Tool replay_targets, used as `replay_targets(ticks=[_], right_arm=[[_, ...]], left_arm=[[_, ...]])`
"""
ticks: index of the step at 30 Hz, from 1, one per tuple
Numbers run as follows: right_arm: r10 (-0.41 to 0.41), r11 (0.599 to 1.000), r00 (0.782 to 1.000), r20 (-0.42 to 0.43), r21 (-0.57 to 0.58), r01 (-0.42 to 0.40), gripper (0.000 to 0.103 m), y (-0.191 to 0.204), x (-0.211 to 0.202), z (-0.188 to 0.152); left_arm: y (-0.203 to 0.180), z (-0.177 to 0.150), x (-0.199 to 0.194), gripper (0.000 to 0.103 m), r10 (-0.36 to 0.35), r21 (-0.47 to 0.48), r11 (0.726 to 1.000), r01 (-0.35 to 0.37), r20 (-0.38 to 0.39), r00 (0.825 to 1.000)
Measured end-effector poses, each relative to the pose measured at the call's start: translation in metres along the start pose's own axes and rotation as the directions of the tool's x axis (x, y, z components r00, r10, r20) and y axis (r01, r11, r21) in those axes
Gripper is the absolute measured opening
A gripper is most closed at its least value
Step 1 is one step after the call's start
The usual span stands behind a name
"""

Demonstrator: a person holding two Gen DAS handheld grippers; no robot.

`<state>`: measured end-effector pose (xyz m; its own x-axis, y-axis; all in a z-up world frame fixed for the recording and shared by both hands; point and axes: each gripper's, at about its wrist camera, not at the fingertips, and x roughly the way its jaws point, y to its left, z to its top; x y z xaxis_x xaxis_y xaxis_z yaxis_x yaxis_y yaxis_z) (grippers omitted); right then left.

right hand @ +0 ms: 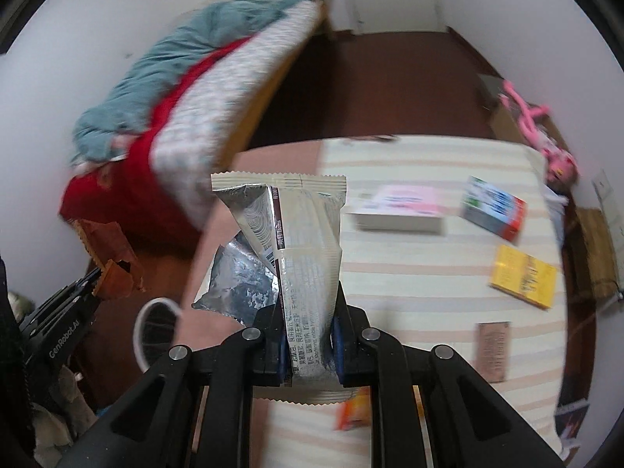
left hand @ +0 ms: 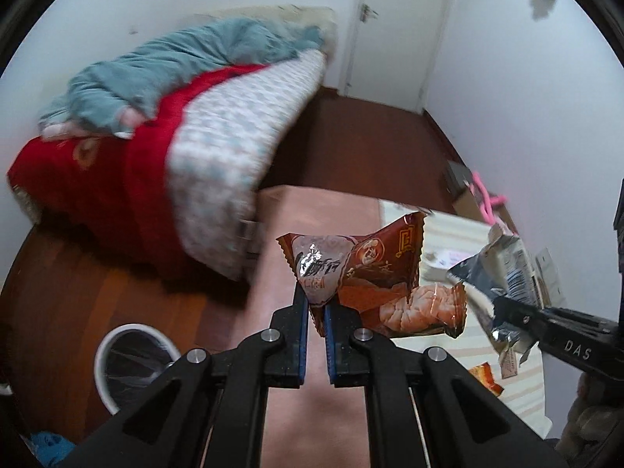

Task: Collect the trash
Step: 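Grasp the brown pastry wrapper with the left tool while the right tool grasps the silver bag, then carry the pastry wrapper and silver bag in both tools over the white bin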

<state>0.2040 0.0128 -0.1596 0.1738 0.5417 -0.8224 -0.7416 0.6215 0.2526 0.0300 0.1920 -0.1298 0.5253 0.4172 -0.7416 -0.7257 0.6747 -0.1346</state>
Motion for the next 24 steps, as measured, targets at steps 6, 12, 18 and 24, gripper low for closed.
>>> replay_targets(ticks=[6,12,18,24], right_arm=[[0.122,0.986,0.992,-0.025,-0.108,-0.124,0.018,0.109,0.010,-0.010],[0.214,0.953,0.967,-0.136,-0.187,-0.237,0.018,0.220,0.058,-0.040],[0.199,0.939,0.930,-0.308,-0.212,-0.272,0.018,0.309,0.152,-0.083],[0.119,0.956,0.872,-0.476,-0.183,-0.230,0.018,0.348,0.258,-0.116]], left_arm=[[0.088,-0.013,-0.040,0.005,0.092,-0.087,0.992,-0.089,0.034,0.995],[0.193,-0.047,-0.050,0.005,0.185,-0.193,0.963,-0.186,-0.027,0.982],[0.285,-0.090,-0.011,0.005,0.176,-0.319,0.919,-0.230,-0.188,0.966],[0.355,-0.128,0.064,0.006,0.084,-0.418,0.876,-0.239,-0.356,0.931]])
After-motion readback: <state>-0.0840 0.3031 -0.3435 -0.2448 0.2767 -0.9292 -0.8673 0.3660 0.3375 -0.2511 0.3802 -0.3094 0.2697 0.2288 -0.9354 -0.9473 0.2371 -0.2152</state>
